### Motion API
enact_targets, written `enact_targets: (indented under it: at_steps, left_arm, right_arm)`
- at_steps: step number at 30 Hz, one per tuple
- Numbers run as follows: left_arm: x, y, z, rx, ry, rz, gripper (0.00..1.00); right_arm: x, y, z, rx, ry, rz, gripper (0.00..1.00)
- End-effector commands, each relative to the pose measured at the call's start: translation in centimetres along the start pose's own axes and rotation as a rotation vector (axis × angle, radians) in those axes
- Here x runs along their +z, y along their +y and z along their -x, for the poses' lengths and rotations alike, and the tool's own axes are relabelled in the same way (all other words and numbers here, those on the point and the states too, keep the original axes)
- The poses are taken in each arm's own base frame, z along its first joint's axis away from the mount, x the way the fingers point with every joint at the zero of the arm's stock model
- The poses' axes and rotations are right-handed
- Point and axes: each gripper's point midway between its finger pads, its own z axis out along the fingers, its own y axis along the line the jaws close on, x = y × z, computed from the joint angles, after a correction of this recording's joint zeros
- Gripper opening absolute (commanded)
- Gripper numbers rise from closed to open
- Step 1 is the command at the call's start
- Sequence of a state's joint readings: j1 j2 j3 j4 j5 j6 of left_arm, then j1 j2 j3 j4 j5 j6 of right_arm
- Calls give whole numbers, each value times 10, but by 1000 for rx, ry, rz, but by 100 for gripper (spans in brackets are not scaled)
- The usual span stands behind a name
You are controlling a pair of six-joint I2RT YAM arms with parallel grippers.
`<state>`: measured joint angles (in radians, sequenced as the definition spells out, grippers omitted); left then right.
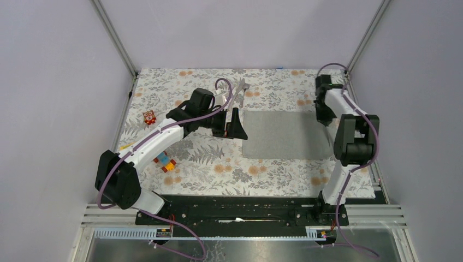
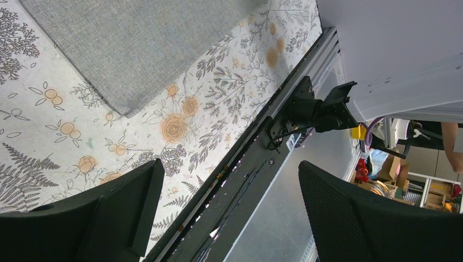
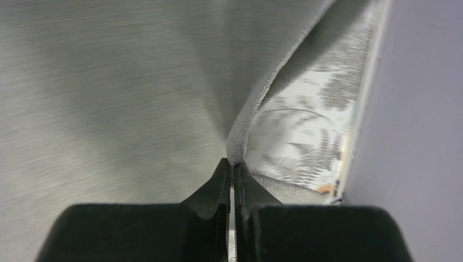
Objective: Fold the napkin into a case and place the utensils inside
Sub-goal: Pick up the rectangle-folded napkin from the center of the board, then fold the rectangle-folded napkin at the center of the board.
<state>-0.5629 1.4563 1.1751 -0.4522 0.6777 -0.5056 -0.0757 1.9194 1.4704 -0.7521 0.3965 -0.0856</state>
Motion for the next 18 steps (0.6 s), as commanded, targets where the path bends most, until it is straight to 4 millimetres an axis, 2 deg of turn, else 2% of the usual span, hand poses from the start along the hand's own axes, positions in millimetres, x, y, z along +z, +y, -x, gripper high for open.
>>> enact_targets:
  at_steps: [1, 6, 11, 13, 18]
  left_arm:
    - [-1, -4, 7, 22, -22, -38, 99]
    - [-1, -3, 7, 21, -27, -34, 99]
    - [-3, 0, 10, 14, -33, -30, 99]
    - [-3, 1, 11, 12, -37, -27, 99]
    - [-4, 4, 12, 7, -43, -20, 99]
  right_arm:
    - [-27, 75, -4, -74, -17, 152, 0]
    - [-58, 154, 1, -148, -36, 272, 0]
    - [-88, 218, -4, -209, -42, 380, 0]
    - [-96, 237, -9, -224, -36, 420, 0]
    - [-108, 270, -22, -253, -20, 514, 0]
